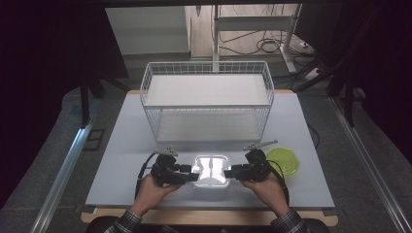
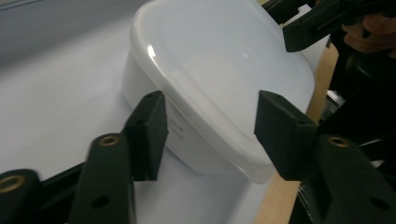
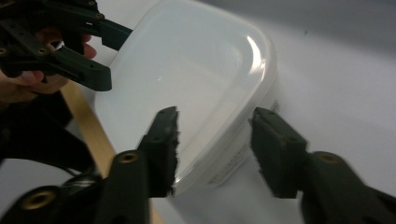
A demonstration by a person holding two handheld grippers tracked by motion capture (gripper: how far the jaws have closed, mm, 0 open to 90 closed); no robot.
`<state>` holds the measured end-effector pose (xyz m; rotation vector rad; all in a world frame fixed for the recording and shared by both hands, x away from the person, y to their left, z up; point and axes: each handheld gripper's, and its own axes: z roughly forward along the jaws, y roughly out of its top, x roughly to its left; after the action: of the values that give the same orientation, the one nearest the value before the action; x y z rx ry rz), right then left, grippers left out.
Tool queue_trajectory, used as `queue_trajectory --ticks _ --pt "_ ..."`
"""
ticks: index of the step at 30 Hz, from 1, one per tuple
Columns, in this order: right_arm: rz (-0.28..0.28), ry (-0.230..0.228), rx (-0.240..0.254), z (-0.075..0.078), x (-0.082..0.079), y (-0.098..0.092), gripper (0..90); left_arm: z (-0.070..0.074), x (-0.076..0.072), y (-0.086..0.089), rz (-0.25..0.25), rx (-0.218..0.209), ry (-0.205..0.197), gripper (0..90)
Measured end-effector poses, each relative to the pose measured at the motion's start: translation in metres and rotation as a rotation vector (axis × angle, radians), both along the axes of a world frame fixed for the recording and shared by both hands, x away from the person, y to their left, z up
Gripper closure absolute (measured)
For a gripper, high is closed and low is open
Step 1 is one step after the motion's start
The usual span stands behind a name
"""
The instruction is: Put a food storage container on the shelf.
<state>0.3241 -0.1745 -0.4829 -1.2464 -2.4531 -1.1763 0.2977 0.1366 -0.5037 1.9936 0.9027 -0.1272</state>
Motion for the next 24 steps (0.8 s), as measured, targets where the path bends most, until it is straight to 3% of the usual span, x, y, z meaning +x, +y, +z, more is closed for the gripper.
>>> queue_trajectory --ticks 2,6,9,13,18,21,24 --pt "-0.01 0.023 0.032 -0.003 -0.001 -0.003 49.2 0.001 -0.003 0.0 0.002 0.008 -0.005 49.1" --pt "-0.019 -0.032 -0.015 0.005 -0.009 0.0 58.3 0.001 -0.004 0.002 0.008 -0.005 0.012 52.0" --pt "-0.038 -0.036 -0.018 0.007 -0.014 0.0 61.2 0.002 -0.008 0.005 0.013 -0.008 0.019 55.8" --pt "-0.055 -0.031 0.011 0.007 -0.016 0.0 65.2 0.001 -0.011 0.009 0.025 -0.018 0.044 57.0" --pt "-0.055 -0.025 0.058 0.009 -0.017 0.002 69.5 -0.003 -0.011 0.012 0.037 -0.036 0.082 52.0" --pt "-0.062 -0.016 0.071 0.01 -0.018 0.002 69.8 0.001 -0.013 0.012 0.068 -0.018 0.084 57.4" --pt "-0.072 -0.005 0.086 0.01 -0.018 0.001 71.0 0.003 -0.013 0.016 0.08 -0.037 0.096 64.4"
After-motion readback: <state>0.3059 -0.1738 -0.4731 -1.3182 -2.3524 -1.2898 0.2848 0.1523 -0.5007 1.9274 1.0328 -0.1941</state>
